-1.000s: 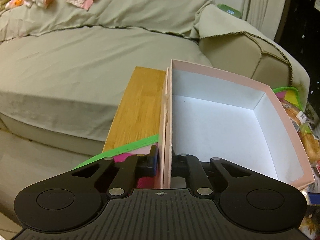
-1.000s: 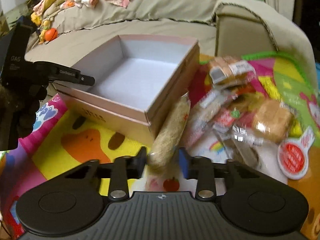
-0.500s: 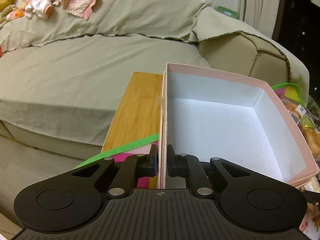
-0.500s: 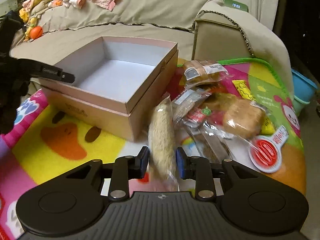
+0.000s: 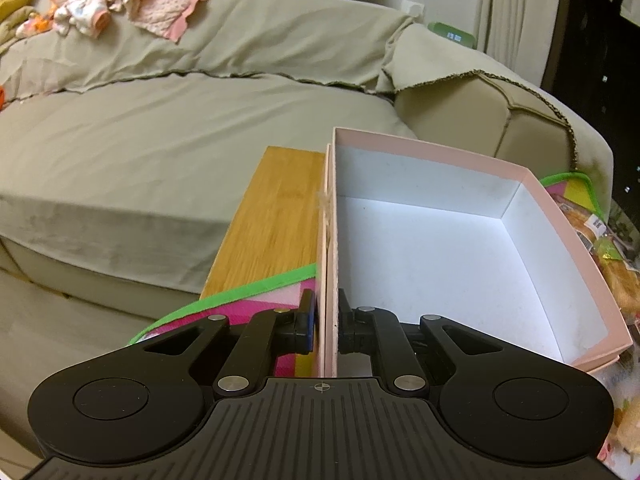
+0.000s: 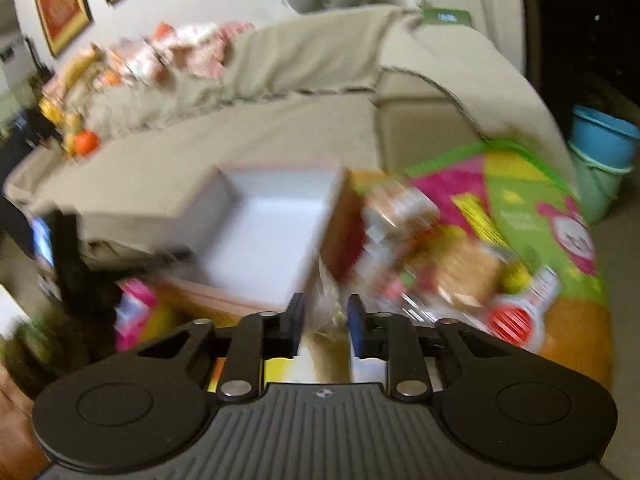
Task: Organize objects
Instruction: 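Grasp the clear rice-cracker stick bag with the right tool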
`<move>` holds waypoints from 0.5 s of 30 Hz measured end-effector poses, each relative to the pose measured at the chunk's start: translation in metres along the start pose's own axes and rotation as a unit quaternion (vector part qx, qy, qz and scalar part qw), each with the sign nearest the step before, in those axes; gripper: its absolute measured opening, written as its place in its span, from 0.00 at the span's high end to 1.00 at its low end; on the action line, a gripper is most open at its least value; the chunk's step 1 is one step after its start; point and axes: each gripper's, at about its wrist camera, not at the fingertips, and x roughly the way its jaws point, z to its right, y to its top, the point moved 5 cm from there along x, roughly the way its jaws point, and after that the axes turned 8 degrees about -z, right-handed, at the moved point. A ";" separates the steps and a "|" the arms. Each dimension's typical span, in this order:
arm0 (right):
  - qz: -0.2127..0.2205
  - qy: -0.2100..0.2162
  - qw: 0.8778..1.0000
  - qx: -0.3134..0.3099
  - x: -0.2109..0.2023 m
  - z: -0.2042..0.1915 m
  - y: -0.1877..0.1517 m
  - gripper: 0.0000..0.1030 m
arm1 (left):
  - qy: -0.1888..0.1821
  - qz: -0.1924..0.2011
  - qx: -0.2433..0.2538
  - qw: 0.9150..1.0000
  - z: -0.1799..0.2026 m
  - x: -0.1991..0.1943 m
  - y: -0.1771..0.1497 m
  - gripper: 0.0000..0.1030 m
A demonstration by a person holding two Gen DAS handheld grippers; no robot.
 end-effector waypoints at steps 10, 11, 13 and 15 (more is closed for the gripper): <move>0.033 -0.008 0.998 -0.062 0.005 -0.043 0.034 0.84 | -0.006 -0.002 -0.003 1.000 -0.001 -0.004 -0.006 0.89; 0.030 -0.019 0.997 -0.073 0.005 -0.042 0.026 0.84 | -0.006 -0.002 -0.002 1.000 -0.001 -0.004 -0.006 0.89; 0.013 -0.031 0.995 -0.096 0.011 -0.044 0.009 0.83 | -0.006 -0.003 0.000 1.000 0.000 -0.004 -0.006 0.89; -0.013 -0.026 0.992 -0.121 0.019 -0.047 -0.011 0.77 | -0.006 -0.003 0.000 1.000 0.000 -0.004 -0.007 0.89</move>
